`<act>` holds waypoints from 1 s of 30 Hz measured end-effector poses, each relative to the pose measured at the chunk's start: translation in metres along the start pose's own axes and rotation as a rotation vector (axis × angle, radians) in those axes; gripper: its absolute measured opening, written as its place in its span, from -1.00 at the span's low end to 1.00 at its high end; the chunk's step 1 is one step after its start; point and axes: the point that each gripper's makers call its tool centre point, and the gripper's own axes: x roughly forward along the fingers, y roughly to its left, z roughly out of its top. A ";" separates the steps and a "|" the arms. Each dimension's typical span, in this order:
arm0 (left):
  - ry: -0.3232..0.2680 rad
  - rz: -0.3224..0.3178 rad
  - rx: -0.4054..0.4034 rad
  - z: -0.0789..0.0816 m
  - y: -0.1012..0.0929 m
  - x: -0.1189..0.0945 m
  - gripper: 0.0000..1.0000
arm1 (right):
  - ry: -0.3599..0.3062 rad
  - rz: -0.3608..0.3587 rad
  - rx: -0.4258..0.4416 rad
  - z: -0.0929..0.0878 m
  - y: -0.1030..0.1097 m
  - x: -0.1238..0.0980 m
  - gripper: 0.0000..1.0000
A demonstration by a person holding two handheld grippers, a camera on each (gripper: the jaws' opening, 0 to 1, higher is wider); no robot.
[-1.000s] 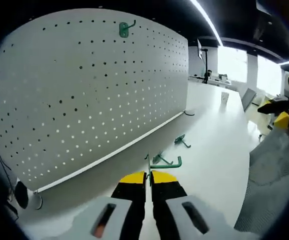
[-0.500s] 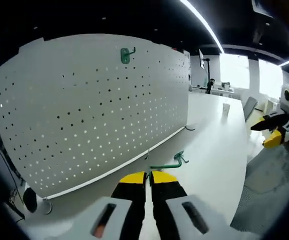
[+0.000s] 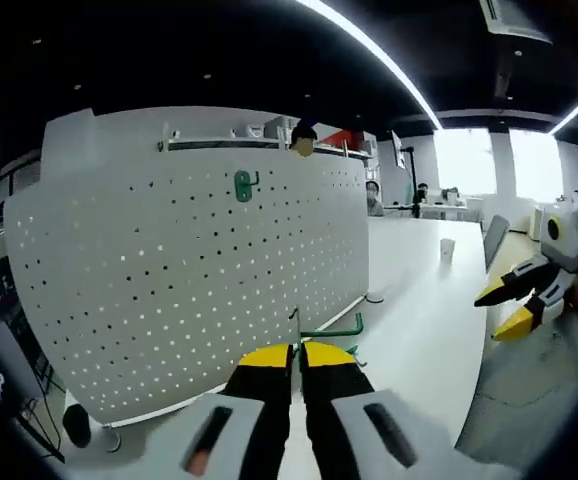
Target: Insert the hook assembly into the mounting plate slot until the hook locks in place.
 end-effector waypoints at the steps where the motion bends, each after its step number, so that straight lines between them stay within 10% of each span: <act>1: -0.006 -0.006 0.003 0.003 -0.003 -0.001 -0.94 | -0.002 -0.001 0.001 0.000 0.000 0.000 -0.26; 30: -0.155 -0.011 0.034 0.053 -0.030 -0.039 -0.94 | -0.015 0.073 0.155 0.016 0.001 -0.007 -0.32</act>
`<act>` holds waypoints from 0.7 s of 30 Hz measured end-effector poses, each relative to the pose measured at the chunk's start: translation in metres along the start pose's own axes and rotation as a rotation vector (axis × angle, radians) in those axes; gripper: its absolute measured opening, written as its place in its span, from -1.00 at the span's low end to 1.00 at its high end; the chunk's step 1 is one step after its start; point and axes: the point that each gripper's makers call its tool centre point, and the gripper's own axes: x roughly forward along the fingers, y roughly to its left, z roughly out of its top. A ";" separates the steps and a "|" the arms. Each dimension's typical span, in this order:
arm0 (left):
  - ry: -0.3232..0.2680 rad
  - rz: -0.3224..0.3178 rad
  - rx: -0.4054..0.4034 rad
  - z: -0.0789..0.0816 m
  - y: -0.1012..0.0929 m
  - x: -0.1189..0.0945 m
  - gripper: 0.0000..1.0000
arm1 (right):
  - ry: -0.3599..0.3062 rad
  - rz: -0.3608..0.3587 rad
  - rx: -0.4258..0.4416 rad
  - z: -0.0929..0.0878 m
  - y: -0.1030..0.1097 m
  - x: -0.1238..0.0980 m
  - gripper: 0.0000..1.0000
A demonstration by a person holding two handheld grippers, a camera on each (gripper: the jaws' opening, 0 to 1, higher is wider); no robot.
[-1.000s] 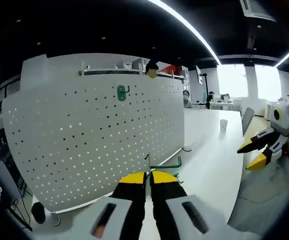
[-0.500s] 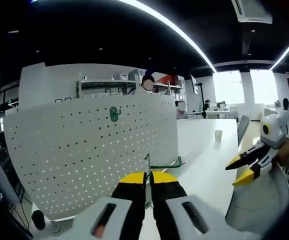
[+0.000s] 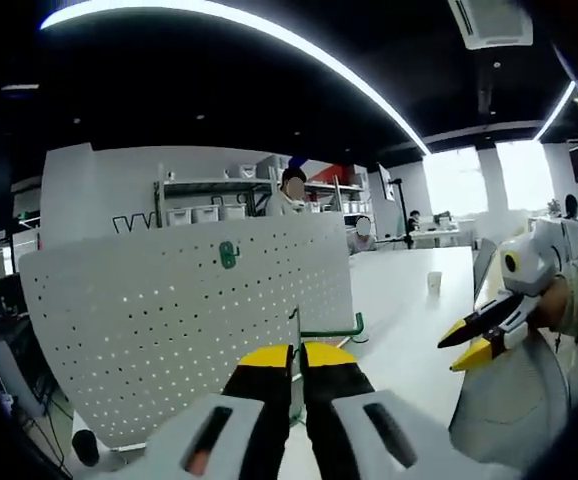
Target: Insert the hook assembly into the mounting plate slot until the hook locks in place.
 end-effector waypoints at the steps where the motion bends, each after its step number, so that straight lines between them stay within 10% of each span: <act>1: -0.001 0.002 0.001 0.000 0.000 -0.001 -0.94 | 0.000 -0.002 0.001 0.002 0.001 0.000 -0.32; 21: -0.049 -0.001 -0.007 0.015 -0.012 -0.012 -0.94 | -0.168 0.132 -0.067 0.087 0.063 0.001 -0.35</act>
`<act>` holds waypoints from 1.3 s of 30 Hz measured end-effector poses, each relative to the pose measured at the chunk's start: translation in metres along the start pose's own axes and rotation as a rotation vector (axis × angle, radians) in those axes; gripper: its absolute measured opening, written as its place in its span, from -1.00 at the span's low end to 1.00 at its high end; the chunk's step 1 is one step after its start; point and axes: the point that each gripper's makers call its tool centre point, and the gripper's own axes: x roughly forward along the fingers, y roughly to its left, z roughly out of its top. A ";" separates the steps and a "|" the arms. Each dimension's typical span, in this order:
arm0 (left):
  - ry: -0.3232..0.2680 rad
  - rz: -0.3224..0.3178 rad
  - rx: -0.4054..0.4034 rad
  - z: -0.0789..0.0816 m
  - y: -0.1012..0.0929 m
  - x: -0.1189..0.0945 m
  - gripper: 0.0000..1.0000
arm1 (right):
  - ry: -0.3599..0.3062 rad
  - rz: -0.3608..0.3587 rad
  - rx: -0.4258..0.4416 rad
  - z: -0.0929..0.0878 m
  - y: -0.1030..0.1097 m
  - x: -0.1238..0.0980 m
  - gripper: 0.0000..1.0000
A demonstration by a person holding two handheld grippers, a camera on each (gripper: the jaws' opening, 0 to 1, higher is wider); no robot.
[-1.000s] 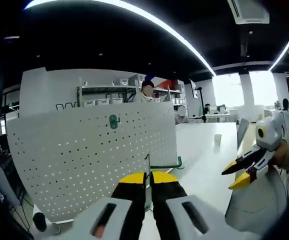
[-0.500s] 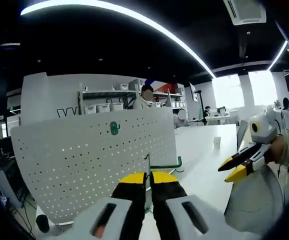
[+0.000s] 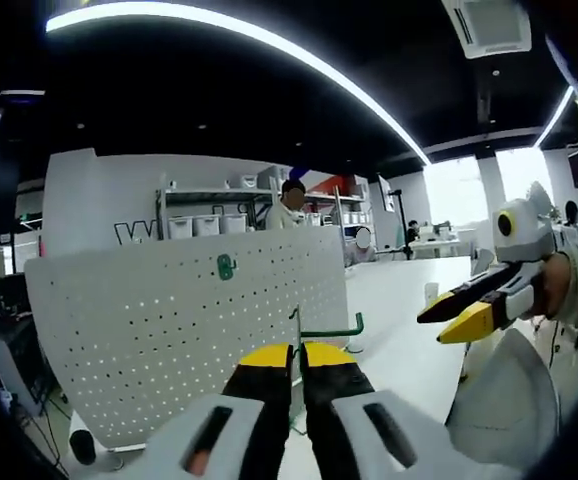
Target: Insert the hook assembly into the mounting plate slot until the hook locks in place.
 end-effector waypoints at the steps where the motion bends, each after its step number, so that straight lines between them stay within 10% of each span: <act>1: -0.005 0.001 -0.004 0.002 -0.001 -0.001 -0.94 | -0.009 0.016 -0.015 0.005 0.005 0.002 -0.35; 18: -0.078 -0.039 -0.041 0.033 -0.019 -0.002 -0.94 | -0.157 0.128 0.039 0.063 0.037 0.024 -0.43; 39: -0.128 -0.094 -0.044 0.056 -0.039 -0.005 -0.94 | -0.209 0.201 0.206 0.082 0.046 0.031 -0.61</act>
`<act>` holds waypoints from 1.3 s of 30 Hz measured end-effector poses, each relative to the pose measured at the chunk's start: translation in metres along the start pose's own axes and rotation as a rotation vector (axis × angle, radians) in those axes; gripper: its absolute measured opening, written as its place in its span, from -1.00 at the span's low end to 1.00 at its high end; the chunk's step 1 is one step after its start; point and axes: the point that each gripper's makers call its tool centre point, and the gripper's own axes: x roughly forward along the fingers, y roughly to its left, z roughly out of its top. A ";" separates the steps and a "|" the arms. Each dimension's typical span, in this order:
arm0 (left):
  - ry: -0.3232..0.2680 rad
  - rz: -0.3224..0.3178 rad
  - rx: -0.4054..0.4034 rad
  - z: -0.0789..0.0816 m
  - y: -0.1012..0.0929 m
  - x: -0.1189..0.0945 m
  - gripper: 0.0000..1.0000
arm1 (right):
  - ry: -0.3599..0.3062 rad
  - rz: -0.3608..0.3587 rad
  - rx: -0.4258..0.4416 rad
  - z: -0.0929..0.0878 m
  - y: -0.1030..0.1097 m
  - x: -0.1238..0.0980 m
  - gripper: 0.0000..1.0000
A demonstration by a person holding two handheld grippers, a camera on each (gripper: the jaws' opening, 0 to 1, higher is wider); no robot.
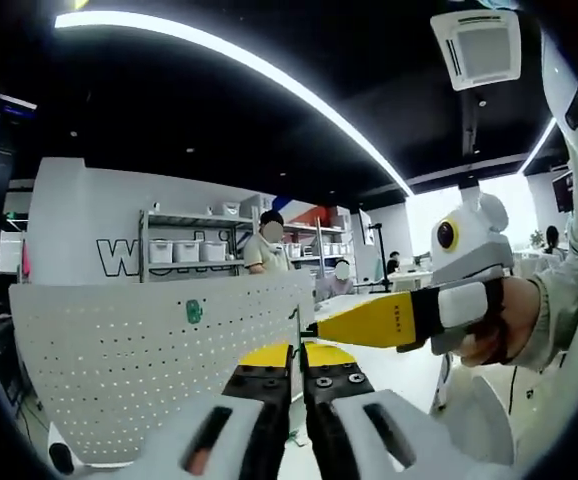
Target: Insert the hook assembly into the mounting plate slot until the hook locks in place.
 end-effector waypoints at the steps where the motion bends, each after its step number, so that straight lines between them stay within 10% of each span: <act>1: 0.000 -0.001 0.000 0.000 -0.001 0.000 -0.94 | -0.001 0.000 0.004 0.000 0.000 0.000 -0.62; 39: 0.011 0.004 0.026 0.000 -0.005 0.005 -0.93 | -0.050 -0.031 0.043 0.004 0.004 -0.011 -0.96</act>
